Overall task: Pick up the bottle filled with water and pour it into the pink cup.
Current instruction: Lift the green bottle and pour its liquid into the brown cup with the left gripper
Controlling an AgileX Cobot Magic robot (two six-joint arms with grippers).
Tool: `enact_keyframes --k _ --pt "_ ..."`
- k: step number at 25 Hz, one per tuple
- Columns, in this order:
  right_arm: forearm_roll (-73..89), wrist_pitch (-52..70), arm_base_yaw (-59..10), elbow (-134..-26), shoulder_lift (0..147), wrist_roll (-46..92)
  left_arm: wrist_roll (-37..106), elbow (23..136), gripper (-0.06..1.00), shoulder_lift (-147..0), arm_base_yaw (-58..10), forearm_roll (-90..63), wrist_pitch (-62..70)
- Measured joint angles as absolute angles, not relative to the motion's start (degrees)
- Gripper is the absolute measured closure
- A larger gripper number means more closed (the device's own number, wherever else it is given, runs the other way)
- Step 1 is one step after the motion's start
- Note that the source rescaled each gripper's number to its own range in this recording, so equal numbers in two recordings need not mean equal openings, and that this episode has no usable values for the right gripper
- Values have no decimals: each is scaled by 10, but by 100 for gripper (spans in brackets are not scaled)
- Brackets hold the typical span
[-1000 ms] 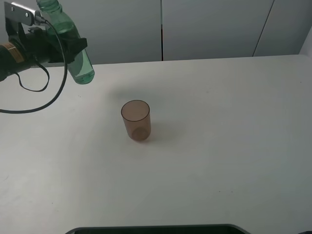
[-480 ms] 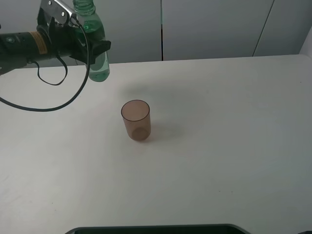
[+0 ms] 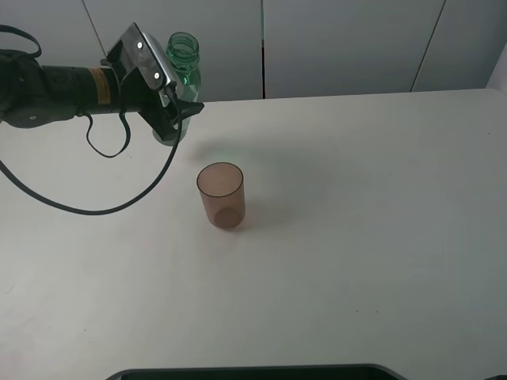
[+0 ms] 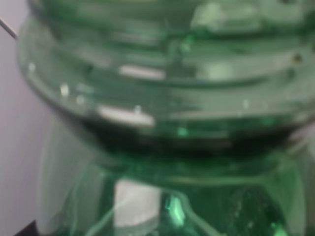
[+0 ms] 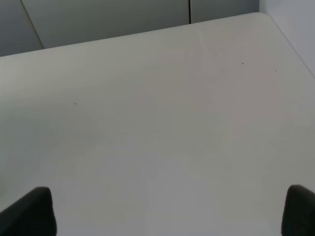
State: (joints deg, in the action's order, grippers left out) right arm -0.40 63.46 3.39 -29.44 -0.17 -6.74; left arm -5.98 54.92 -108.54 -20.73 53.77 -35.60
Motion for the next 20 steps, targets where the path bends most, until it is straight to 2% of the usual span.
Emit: enact_keyframes --k 10,20 --pt "-4 635 34 -294 -2 -67 -4 549 94 -1085 -238 578 -350" --pt "-4 635 34 -294 -2 -67 51 549 94 -1087 -238 633 -330"
